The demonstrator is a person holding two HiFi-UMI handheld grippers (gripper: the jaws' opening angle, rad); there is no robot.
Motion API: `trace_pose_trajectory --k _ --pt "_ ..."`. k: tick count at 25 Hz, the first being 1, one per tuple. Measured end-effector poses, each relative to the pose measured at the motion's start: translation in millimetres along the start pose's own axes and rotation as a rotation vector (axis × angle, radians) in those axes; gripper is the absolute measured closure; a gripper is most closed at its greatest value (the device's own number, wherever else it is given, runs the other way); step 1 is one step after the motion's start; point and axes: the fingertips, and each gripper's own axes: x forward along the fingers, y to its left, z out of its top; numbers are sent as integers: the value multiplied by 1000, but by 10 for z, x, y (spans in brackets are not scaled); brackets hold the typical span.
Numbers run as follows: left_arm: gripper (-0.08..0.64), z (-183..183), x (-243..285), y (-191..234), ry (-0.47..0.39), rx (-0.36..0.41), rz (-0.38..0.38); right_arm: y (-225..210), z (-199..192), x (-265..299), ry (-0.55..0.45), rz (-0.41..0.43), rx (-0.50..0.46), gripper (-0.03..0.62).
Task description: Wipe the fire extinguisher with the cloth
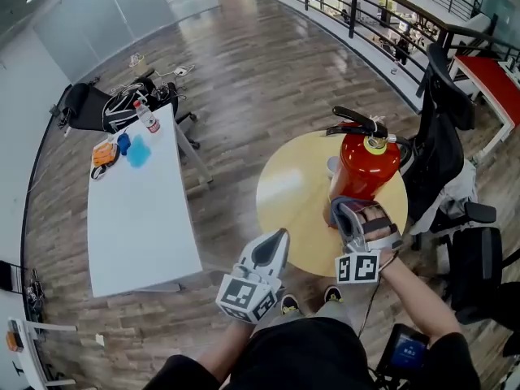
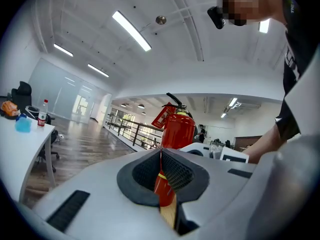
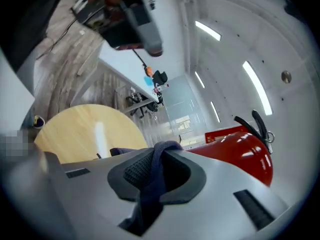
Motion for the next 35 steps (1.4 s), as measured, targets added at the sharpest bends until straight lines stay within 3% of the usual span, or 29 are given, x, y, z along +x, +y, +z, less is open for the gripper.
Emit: trace_pose_trajectory --k 1,4,9,11,16,25,30,35 --pt "535 -15 -36 24 4 -1 1 88 -24 40 15 -1 -19 540" --pt "535 -40 -154 115 17 0 6 9 37 31 43 -4 41 540" --pt "535 -78 -197 206 31 -2 2 -945 302 -326 -28 -156 111 540" --pt "535 -85 -161 193 31 -5 -9 -1265 371 -426 -43 -170 155 540" --pt "535 -74 -79 79 25 -9 -42 -1560 407 -497 -35 -212 211 540" --pt "535 -147 -173 154 51 -7 -23 -374 176 38 37 -113 146 540" --pt "535 -258 -223 257 85 -14 9 509 -67 429 141 33 169 540" --pt "535 -332 -230 336 108 -10 31 1202 -322 687 206 58 55 540"
